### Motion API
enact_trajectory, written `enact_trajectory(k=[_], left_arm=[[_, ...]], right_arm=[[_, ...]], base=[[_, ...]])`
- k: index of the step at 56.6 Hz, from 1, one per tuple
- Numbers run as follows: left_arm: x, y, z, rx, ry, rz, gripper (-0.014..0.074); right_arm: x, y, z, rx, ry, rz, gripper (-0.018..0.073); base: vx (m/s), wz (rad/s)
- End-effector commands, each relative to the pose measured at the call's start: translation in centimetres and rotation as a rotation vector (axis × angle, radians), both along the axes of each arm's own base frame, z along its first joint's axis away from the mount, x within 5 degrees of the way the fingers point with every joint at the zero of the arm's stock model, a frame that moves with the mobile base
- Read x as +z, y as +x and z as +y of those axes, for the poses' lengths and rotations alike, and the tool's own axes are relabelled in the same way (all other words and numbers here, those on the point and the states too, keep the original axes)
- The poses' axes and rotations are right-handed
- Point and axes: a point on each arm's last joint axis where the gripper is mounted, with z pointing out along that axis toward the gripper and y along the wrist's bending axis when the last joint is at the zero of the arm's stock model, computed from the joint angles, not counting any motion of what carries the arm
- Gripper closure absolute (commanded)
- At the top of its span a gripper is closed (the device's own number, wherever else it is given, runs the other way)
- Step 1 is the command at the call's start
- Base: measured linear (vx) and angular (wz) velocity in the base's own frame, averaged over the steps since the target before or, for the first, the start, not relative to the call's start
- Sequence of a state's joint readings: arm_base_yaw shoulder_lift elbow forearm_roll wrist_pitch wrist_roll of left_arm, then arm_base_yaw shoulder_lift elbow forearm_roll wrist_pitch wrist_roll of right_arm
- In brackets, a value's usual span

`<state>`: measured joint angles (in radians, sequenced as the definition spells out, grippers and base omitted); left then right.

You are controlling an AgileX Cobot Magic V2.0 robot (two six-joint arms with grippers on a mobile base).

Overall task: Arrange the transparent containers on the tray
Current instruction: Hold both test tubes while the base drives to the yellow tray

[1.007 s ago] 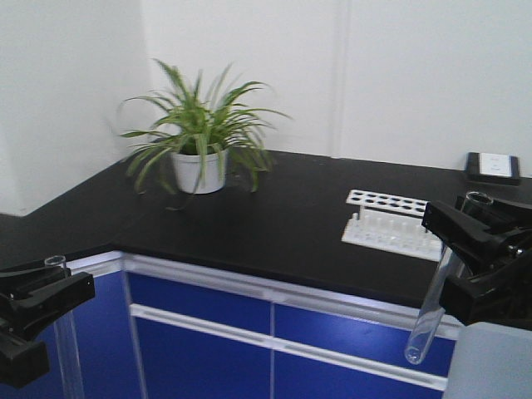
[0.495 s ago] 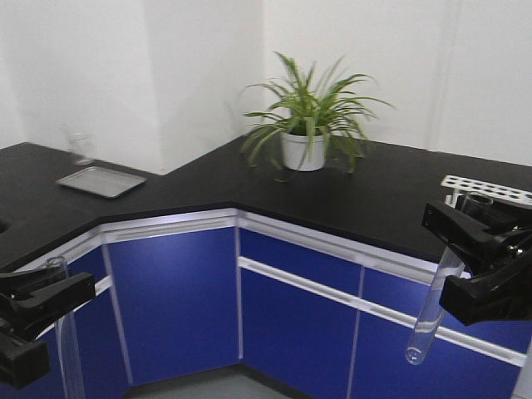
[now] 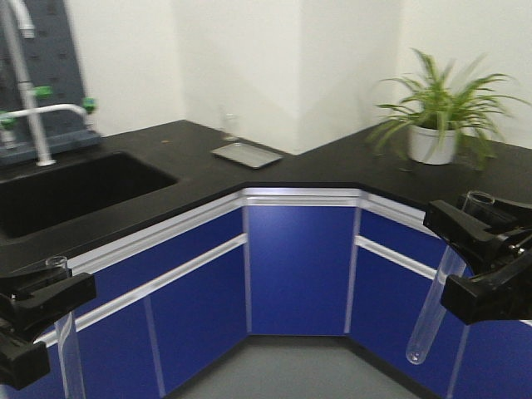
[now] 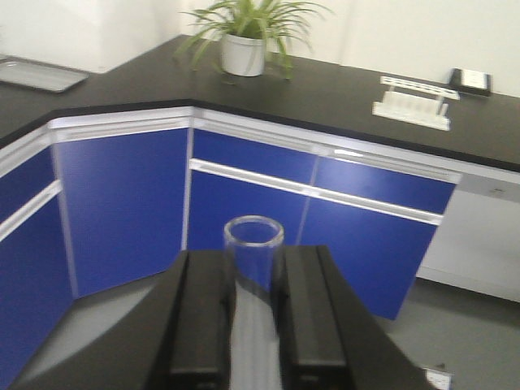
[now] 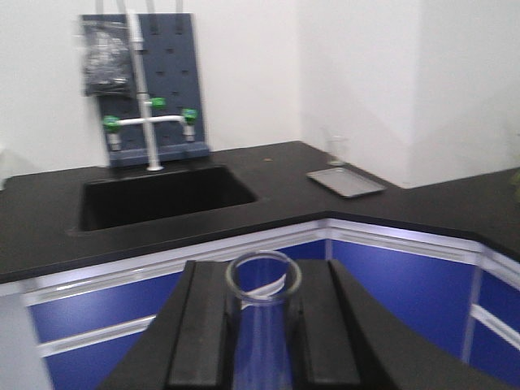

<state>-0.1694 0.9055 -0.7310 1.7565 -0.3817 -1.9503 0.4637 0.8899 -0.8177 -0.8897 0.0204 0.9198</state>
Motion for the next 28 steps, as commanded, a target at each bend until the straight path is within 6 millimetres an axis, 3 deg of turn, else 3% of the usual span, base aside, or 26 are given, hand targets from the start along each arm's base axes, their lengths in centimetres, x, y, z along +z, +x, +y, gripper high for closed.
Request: enact_trajectory(k=[1,28], left_arm=[[1.06,-0.13,0.32,0.024,0.061,-0.057,0.0596],[1.08,-0.16,0.32,0.024,0.060,-0.058,0.0596]], right_arm=[[1.56,-0.58,0.13,0.041,0.019,-0.075,0.0572],[1.56,-0.58,0.13,0.041,0.019,-0.075,0.0572]], base=[[-0.28,0.61],[-0.22,0.66]])
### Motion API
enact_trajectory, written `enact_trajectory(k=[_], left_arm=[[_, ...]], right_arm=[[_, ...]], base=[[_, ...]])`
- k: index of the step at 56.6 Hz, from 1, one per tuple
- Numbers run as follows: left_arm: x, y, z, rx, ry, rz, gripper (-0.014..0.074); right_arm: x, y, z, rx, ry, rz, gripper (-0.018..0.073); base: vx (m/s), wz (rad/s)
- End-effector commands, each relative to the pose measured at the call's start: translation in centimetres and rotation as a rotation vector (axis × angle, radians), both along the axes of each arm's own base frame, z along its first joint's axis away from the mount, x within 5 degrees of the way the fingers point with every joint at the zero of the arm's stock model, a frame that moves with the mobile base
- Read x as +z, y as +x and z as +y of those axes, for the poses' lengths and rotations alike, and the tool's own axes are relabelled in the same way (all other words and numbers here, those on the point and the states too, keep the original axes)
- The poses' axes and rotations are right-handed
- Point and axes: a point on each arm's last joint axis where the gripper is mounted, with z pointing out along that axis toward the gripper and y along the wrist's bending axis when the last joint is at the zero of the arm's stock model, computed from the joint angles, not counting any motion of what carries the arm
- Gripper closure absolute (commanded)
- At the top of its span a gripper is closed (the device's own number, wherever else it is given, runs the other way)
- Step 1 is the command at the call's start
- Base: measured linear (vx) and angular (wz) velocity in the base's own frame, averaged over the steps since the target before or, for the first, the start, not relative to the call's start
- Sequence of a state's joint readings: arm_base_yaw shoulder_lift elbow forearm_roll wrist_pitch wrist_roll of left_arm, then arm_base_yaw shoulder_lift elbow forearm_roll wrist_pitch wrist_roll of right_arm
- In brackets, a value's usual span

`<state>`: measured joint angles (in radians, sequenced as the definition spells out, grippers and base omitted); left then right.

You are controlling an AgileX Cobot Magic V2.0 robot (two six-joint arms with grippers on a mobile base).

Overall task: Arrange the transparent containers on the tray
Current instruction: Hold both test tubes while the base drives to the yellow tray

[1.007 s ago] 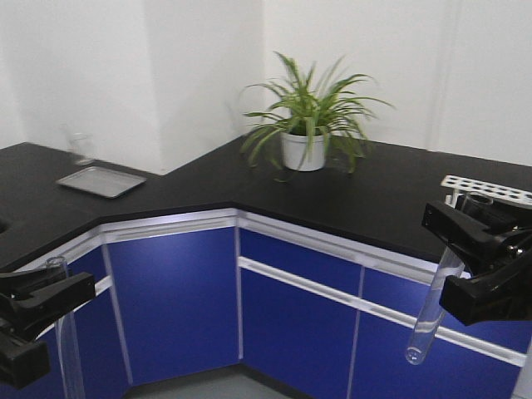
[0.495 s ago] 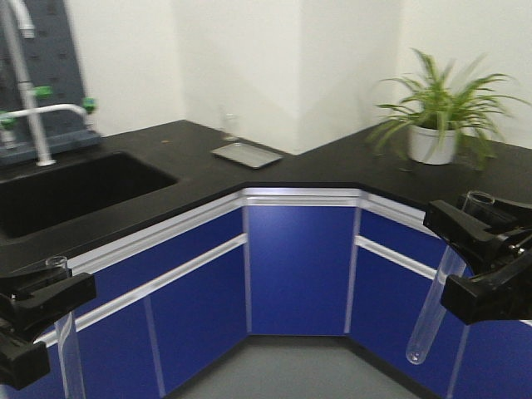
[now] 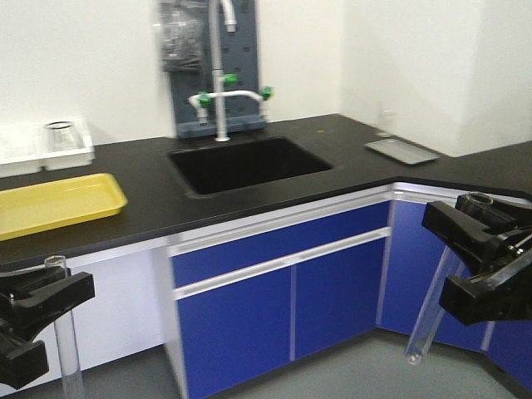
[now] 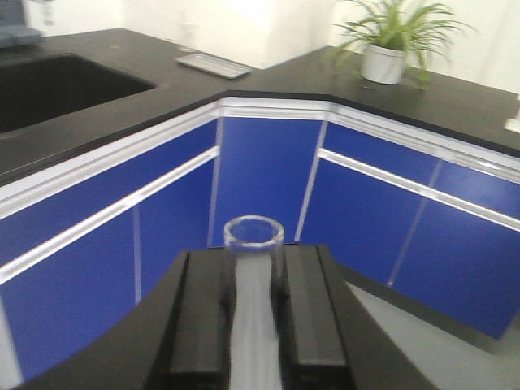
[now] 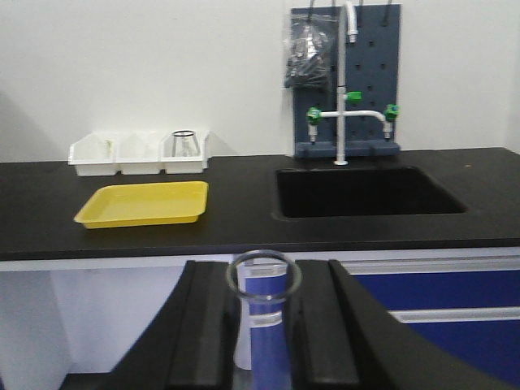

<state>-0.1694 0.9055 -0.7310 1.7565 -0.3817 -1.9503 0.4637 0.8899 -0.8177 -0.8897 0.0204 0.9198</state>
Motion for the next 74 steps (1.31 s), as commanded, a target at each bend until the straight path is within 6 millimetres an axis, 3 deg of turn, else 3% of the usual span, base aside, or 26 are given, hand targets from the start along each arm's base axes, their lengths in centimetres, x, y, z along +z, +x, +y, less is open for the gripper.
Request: enact_trajectory(k=[1,36,74], left_arm=[[1.08,-0.16,0.32,0.024,0.060,-0.058,0.0596],[1.08,-0.17,0.32,0.023,0.060,-0.058,0.0596],[1.06,-0.13,0.32,0.024,0.061,-0.056,0.0596]], right_arm=[[1.56,-0.58,0.13,0.041,0.019,-0.075,0.0572],[1.56,-0.58,0.13,0.041,0.019,-0.075,0.0572],[1.56,-0.58,0.13,0.041,0.019,-0.075,0.0572]], base=[[-0.16,0.63],[-0.06,0.45],[0.17,0.35]])
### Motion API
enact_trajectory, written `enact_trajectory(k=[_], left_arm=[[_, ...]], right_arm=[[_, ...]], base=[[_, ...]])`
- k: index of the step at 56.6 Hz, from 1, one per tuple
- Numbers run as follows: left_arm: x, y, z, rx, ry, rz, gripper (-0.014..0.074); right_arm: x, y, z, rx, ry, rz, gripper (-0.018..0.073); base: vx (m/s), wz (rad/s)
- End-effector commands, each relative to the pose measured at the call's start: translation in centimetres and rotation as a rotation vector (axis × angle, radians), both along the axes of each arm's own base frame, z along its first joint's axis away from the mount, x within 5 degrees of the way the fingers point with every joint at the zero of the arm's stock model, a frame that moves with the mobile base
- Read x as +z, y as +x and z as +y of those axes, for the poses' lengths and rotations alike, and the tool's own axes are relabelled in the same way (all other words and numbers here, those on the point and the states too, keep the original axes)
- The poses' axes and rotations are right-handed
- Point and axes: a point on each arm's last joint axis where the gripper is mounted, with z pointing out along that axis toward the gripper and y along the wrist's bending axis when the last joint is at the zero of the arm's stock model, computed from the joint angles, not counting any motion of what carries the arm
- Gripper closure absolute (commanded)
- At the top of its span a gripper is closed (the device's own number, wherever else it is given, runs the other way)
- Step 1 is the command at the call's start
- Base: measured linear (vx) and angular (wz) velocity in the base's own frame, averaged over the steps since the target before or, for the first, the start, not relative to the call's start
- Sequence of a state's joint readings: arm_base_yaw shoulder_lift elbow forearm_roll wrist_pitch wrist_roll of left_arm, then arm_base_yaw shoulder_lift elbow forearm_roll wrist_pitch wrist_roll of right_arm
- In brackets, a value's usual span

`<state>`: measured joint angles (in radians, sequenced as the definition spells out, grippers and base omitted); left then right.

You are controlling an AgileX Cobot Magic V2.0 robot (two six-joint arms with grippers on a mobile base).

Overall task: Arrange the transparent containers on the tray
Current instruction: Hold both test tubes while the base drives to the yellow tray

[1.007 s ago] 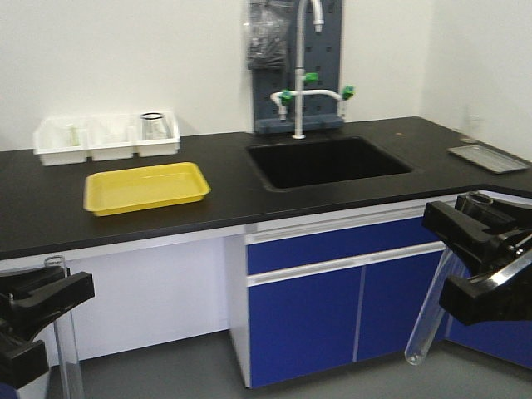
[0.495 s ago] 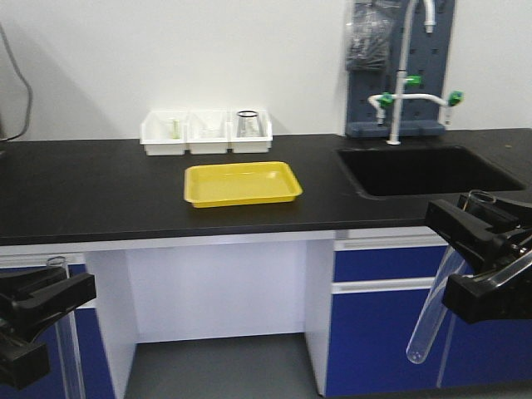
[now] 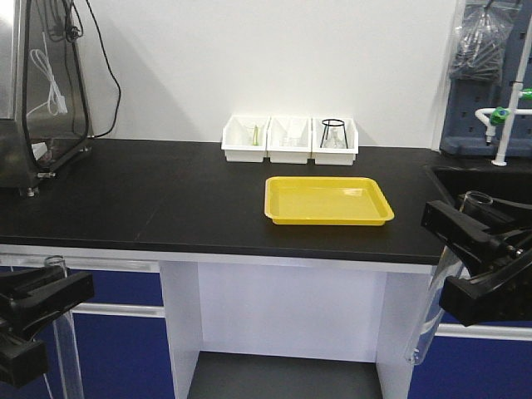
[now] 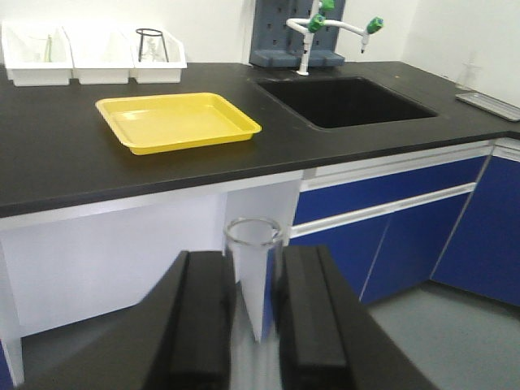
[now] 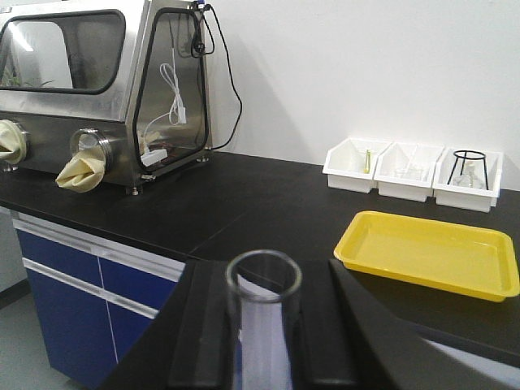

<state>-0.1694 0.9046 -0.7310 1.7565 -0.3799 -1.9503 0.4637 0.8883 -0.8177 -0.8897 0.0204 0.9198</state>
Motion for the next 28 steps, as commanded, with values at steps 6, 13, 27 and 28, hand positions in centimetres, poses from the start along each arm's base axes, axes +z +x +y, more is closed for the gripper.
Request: enact_trajectory(k=[6,13,27,28], left_arm=[[1.04,-0.12,0.29,0.021,0.061,-0.055,0.0596],[1.04,-0.12,0.29,0.021,0.061,-0.055,0.0596],[1.04,-0.12,0.29,0.021,0.061,-0.055,0.0596],[1.04,-0.12,0.29,0.021,0.061,-0.055,0.0596]], right_arm=[[1.52,-0.55,0.15,0.041,0.018,-0.074,0.0572],[1.52,-0.55,0.15,0.041,0.018,-0.074,0.0572],[1.52,-0.55,0.15,0.041,0.018,-0.074,0.0572],[1.52,-0.55,0.15,0.041,0.018,-0.074,0.0572]], base=[[0.27,0.04],[0.30,-0.12],[0.34,-0.27],[0.36,-0.30]])
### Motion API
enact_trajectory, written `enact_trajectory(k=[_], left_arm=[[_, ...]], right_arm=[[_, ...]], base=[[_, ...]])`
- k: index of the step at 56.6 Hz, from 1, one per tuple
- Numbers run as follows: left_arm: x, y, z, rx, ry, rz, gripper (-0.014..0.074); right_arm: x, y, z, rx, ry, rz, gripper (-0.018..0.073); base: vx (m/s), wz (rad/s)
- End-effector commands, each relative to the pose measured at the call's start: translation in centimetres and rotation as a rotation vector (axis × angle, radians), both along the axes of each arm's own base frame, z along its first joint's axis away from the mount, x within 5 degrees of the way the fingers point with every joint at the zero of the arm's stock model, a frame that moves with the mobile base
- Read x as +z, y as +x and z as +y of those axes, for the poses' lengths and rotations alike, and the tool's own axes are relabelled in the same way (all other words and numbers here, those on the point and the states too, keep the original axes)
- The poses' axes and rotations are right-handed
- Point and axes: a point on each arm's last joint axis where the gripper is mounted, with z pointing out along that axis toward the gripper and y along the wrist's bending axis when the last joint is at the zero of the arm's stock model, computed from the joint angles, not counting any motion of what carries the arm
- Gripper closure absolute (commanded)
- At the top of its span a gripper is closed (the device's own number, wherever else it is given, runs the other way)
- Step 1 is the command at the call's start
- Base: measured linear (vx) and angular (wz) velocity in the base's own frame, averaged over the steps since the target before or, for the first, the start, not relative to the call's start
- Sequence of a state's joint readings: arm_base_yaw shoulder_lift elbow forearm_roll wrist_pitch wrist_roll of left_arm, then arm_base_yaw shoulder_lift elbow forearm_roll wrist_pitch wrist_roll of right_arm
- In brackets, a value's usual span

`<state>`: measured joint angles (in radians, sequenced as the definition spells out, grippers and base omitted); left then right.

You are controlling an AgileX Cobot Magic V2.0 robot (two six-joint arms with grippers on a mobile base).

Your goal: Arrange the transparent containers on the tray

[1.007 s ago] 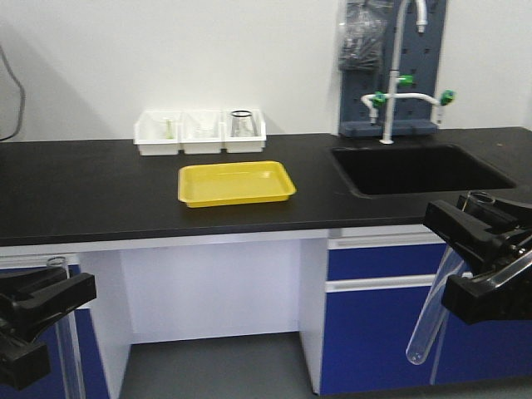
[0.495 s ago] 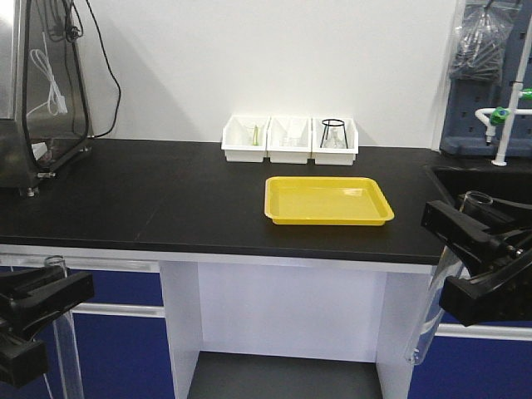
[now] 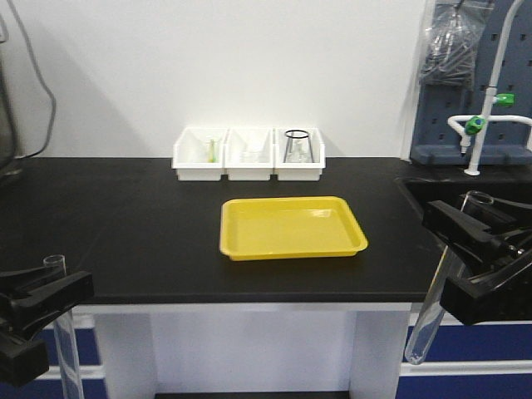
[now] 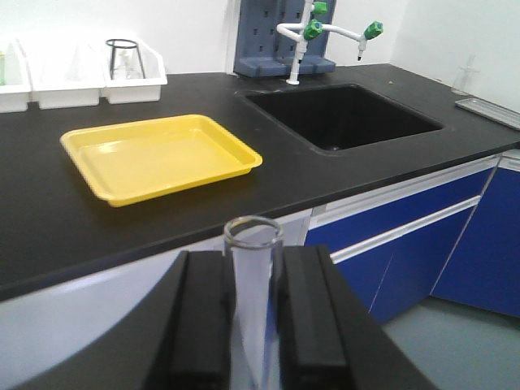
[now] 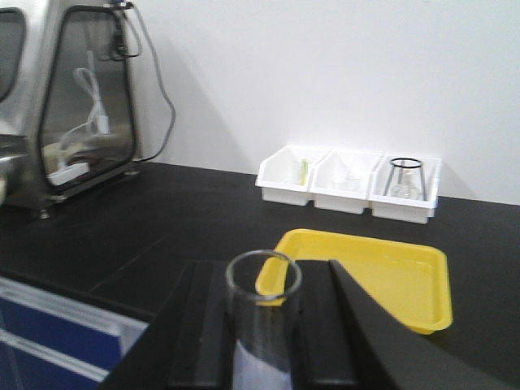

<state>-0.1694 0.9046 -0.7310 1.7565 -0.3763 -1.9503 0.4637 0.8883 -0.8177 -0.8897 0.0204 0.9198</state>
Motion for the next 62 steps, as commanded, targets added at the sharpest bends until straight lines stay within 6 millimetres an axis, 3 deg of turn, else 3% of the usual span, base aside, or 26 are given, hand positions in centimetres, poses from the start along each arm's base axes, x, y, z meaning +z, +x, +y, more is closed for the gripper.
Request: enact_trajectory(k=[1,24,62], left_arm=[[1.03,-0.14,0.27,0.018,0.061,-0.054,0.0596],[1.03,-0.14,0.27,0.018,0.061,-0.054,0.0596],[1.03,-0.14,0.27,0.018,0.061,-0.054,0.0596]], right_arm=[[1.52,-0.55,0.15,0.041,0.018,-0.074,0.0572],[1.52,-0.55,0.15,0.041,0.018,-0.074,0.0572],[1.52,-0.54,0.15,0.040,0.018,-0.073,0.0572]], base=[[0.36,-0.30],[0.39,-0.18],[0.42,0.10]])
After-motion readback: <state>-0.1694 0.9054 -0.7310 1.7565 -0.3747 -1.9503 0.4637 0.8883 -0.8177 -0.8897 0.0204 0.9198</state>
